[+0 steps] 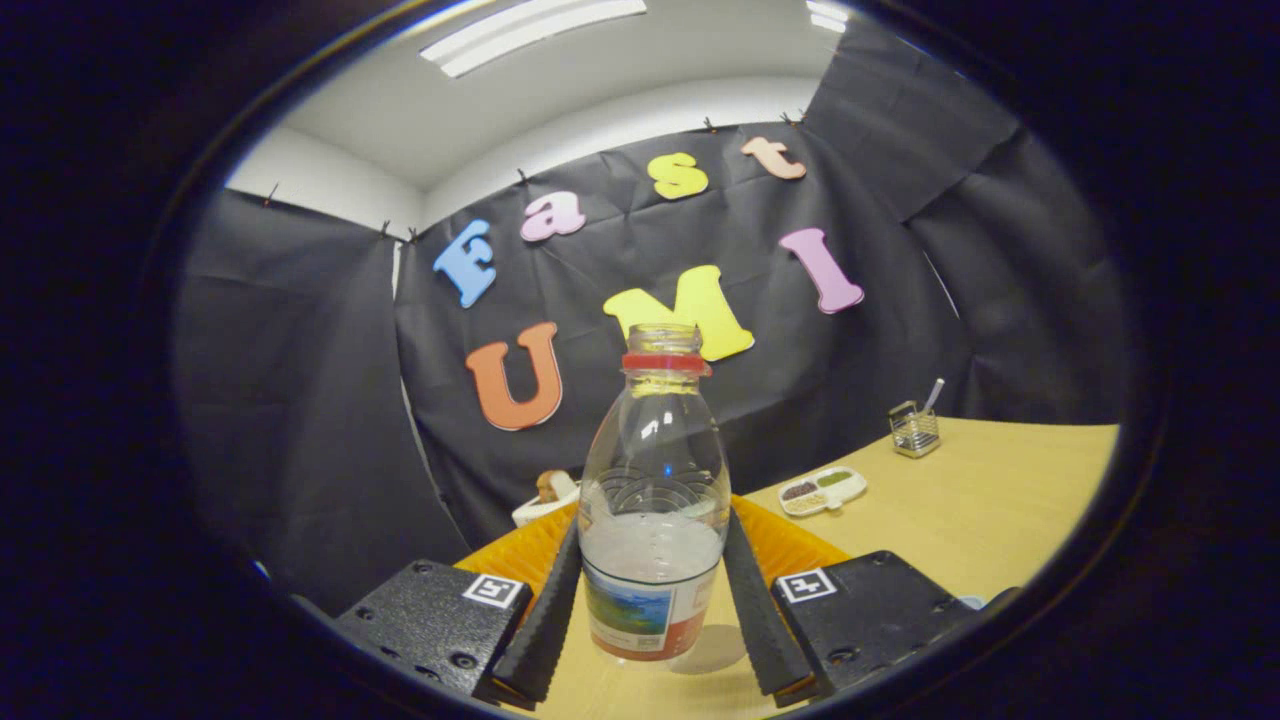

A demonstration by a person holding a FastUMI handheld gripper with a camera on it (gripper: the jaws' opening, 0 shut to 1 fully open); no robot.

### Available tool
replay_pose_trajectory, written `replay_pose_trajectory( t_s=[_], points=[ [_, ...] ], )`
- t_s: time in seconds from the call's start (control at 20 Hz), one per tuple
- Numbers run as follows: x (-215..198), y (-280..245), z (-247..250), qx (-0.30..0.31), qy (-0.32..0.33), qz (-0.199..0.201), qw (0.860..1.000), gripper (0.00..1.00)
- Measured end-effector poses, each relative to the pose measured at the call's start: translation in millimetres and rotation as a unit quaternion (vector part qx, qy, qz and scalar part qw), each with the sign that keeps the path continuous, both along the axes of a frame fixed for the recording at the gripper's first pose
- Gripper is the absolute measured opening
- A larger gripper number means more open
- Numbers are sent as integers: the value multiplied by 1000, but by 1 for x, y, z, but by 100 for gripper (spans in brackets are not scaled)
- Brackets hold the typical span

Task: Take the bottle from table, then pour the juice into the cup, finally place the bottle on the coaster

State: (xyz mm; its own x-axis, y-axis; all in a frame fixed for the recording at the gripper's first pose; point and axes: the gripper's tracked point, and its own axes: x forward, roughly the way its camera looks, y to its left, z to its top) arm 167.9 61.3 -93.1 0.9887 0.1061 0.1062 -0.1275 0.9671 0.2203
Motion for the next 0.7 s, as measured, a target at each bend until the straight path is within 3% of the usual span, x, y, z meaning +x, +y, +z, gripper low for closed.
replay_pose_trajectory(
  t_s=[0.25,0.5,0.7],
  points=[
    [16,17,-24,-79,-13,-20,997,78],
    [31,14,-61,-117,9,-49,992,78],
    [44,26,-77,-122,22,-43,991,78]
  ],
)
